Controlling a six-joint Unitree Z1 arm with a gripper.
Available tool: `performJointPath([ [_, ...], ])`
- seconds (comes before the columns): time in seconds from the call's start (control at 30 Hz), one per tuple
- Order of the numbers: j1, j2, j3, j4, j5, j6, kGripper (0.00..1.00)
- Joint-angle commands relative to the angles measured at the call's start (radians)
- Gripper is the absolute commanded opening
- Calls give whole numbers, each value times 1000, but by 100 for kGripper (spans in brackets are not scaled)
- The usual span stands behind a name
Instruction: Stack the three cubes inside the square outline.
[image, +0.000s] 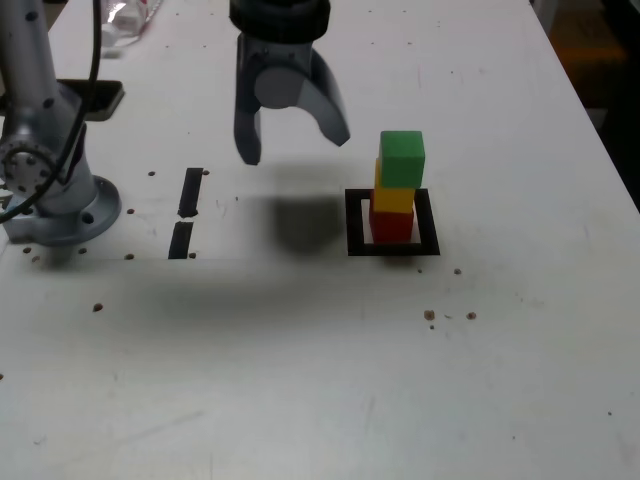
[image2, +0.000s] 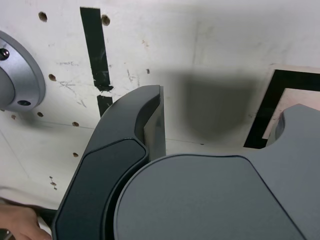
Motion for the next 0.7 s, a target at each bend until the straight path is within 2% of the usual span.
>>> performJointPath([
  [0.0,5,-7,17,-8,-11,-2,87],
  [0.3,13,-6,106,-70,-57,-2,91],
  [0.5,15,-5,143,-99,-71,-2,94],
  [0.67,17,-5,158,-104,-67,-2,97],
])
